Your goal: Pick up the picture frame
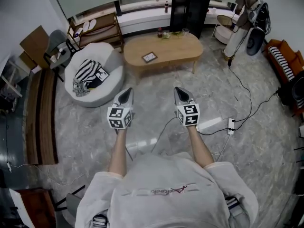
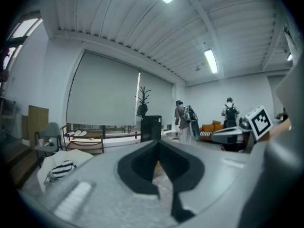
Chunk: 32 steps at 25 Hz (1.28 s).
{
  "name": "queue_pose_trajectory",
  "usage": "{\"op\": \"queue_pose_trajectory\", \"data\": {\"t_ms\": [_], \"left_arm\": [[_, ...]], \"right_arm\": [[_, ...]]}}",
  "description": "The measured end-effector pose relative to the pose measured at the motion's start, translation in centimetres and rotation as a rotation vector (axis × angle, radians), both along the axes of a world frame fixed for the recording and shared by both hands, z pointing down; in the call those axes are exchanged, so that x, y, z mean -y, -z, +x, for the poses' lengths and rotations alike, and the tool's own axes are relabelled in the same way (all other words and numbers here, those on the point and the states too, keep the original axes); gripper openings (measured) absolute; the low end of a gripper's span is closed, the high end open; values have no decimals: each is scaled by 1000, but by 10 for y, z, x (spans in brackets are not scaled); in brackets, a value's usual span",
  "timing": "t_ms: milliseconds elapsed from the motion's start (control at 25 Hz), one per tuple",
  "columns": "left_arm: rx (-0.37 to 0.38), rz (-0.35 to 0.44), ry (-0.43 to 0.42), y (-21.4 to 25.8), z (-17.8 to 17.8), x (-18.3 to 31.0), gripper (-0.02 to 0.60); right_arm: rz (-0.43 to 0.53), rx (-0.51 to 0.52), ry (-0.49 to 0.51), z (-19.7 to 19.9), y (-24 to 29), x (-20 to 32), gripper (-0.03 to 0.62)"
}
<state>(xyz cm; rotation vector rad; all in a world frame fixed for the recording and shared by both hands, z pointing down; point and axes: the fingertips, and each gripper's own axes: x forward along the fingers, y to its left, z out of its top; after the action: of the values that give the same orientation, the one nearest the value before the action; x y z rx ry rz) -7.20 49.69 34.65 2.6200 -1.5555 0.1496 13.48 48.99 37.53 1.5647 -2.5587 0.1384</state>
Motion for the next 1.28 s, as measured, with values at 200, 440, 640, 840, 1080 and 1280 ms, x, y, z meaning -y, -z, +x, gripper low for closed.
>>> {"op": "queue_pose_trajectory", "data": {"t_ms": [200,440,640,840,1080,1280], "left_arm": [[1,-3,0,0,26,-3,0],[1,1,21,-2,45,-10,0],[-5,1,37,-5,46,-11,0],[-8,-6,38,-10,47,-6,0],[-12,-17,43,-17,40,11,0],[-24,-15,34,-21,41,41,0]], "right_arm": [[12,7,-1,23,0,-3,6],[8,19,20,38,-5,-12,6],[6,17,38,39,-10,-14,6],[2,13,46,36,-14,-8,6],[1,12,39,32,-17,9,6],[-1,-3,35,32,-22,34,6]]}}
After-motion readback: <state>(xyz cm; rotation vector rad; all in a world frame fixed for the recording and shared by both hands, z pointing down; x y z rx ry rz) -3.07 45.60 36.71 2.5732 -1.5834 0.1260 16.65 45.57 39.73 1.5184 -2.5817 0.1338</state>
